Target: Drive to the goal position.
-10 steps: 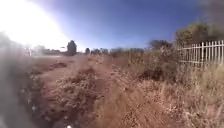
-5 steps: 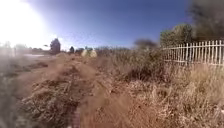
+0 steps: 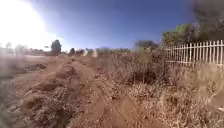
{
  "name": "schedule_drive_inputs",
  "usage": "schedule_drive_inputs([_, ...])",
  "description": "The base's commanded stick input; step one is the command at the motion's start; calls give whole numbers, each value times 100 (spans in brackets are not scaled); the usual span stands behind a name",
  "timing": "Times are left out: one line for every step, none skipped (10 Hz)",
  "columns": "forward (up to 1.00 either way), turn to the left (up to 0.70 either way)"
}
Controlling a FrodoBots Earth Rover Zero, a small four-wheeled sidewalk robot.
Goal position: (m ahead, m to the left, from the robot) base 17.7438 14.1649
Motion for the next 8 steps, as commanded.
schedule_drive_inputs([50,0])
schedule_drive_inputs([50,26])
schedule_drive_inputs([50,47])
schedule_drive_inputs([50,24])
schedule_drive_inputs([50,0])
schedule_drive_inputs([50,0])
schedule_drive_inputs([50,0])
schedule_drive_inputs([50,0])
